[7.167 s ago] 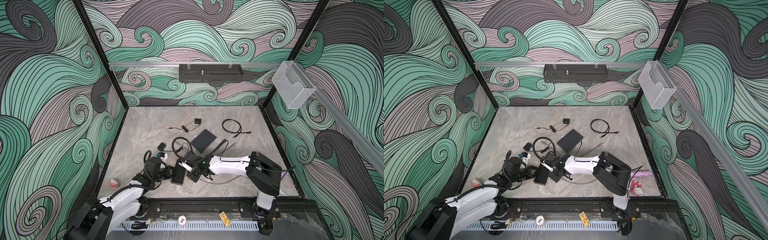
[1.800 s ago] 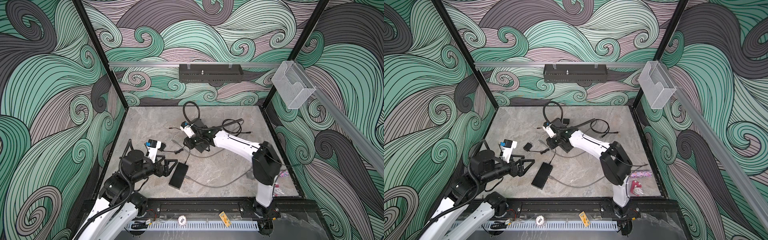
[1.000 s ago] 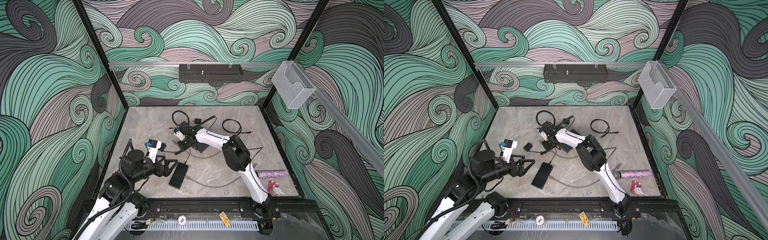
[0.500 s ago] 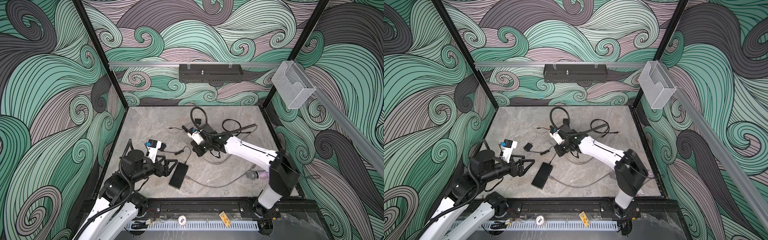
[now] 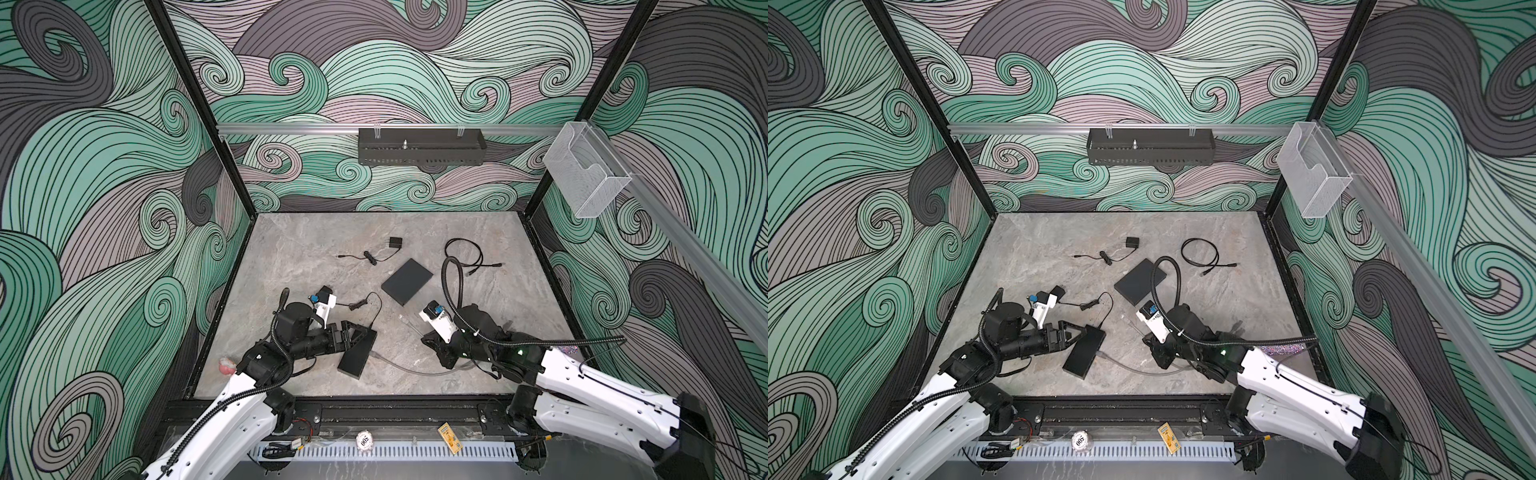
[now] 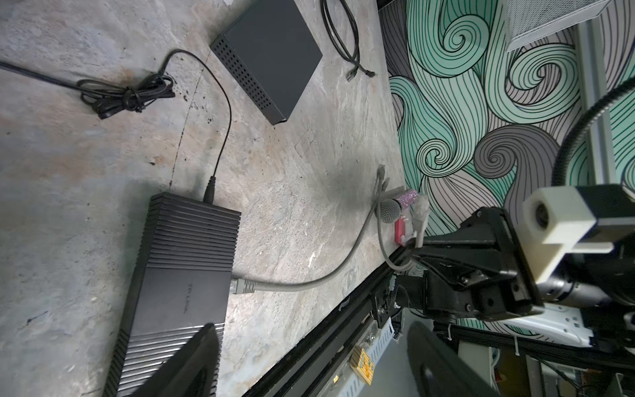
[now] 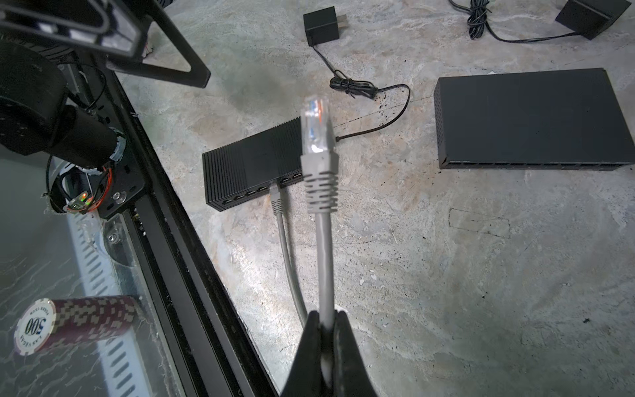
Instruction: Insert the plug into the switch port
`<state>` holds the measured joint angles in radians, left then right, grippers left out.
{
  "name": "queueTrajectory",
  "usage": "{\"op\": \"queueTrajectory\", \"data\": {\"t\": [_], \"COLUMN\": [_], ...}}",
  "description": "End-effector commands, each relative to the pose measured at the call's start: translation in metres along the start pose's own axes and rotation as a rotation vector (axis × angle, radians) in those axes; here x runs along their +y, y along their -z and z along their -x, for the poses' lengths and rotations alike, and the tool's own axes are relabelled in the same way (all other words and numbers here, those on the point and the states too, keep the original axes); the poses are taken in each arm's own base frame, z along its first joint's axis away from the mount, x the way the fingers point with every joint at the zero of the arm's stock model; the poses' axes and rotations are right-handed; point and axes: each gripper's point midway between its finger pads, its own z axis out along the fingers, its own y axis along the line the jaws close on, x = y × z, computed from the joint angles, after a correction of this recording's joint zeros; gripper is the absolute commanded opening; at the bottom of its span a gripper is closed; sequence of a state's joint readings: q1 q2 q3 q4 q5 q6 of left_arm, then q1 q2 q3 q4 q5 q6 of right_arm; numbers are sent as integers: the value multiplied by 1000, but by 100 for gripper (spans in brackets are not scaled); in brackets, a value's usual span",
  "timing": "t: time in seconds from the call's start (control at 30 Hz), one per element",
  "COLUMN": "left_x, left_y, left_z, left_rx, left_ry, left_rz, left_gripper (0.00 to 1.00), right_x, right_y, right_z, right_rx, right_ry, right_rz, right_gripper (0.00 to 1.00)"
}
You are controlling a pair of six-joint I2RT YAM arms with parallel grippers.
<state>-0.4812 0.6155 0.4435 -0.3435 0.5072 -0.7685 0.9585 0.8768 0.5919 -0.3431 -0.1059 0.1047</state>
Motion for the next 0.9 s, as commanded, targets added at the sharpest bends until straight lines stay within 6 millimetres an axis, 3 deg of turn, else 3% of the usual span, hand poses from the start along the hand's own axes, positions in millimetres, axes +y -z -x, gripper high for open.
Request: {"op": "queueTrajectory", "data": {"t": [0.0, 0.17, 0.33, 0.47, 0.7, 0.87], "left_x": [-29, -47, -69, -105, -143, -157], "left_y": [4, -2, 9, 23, 50, 72], "left_z": [16, 15, 36, 41, 22, -4], "left_rx": [-36, 15, -27, 22, 13, -13], "left_ry": [-47, -99, -189, -399, -877, -1171], "left_rz": [-85, -177, -152, -212, -394, -537], "left_gripper": [86, 82, 78, 75, 72, 74], "right_x": [17, 38, 36, 34, 48, 68], "right_y": [6, 19, 34, 43, 55, 69], "right_z": [14, 11, 12, 12, 17, 21], "right_rx": [-86, -120, -151, -207, -277, -334], "right_ry": [52, 102, 99, 123, 169, 203], "right_rz": [79, 190, 173, 156, 227, 344], "right_gripper": [1, 2, 0, 0, 0, 0]}}
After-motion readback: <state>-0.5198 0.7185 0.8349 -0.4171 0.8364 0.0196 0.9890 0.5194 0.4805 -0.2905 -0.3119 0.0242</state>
